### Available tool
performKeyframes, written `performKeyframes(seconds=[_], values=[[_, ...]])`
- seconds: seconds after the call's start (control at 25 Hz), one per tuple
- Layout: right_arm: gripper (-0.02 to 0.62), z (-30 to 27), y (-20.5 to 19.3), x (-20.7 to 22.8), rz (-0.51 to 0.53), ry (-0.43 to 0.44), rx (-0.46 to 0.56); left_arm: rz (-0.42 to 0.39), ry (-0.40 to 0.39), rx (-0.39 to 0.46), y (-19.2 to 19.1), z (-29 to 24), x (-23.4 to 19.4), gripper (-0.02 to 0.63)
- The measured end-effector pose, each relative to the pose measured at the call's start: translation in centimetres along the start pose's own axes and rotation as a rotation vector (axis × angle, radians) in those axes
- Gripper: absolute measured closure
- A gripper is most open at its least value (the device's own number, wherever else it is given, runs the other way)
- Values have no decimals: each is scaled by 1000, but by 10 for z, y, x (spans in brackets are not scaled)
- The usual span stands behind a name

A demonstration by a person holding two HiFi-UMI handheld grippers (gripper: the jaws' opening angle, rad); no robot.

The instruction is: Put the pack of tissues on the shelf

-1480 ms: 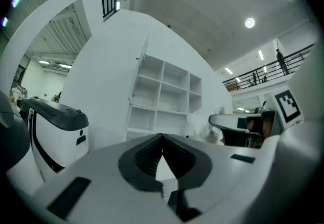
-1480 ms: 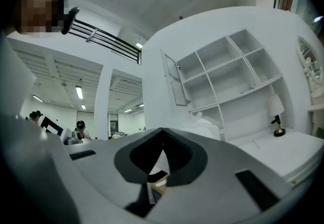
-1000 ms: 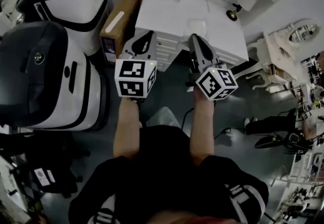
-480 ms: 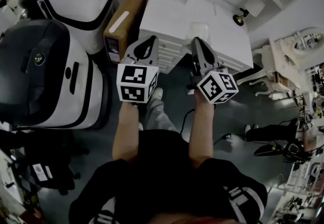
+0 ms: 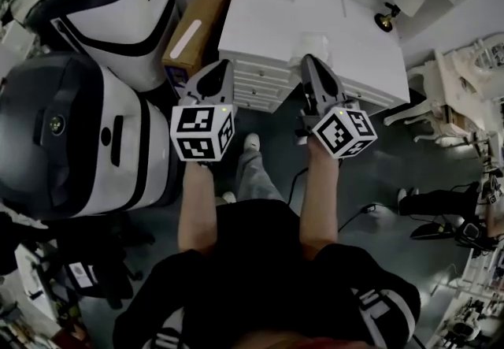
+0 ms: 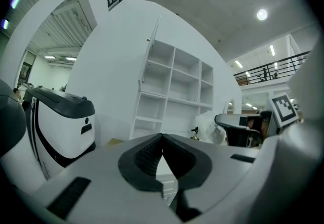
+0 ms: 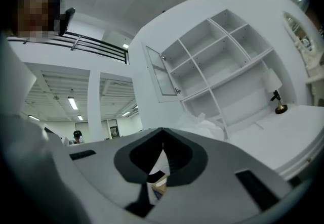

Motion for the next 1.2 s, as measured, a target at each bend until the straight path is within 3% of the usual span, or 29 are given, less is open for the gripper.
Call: performKeyframes(seconds=[0.32, 0.56, 0.88, 1.2], values=[[575, -40, 10, 70, -38, -31, 12, -18, -58, -28, 6, -91, 14, 595], [575, -57, 28, 132, -62, -99, 28, -23, -51, -58, 11, -147, 14, 595], [575, -104, 43, 177, -74, -62, 24, -1, -81, -50, 33, -211, 22, 595], [575, -141, 68, 223, -50, -27, 46, -6, -52, -16, 52, -263, 24, 595]])
Point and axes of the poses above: the fingertips, and each gripper's own axes: z backward along the fingers, x to its right, y out of its top, the point moved 8 cm from there along z, backward along the fingers, and after that the axes turned 6 degrees about y, right-handed, at the moved point
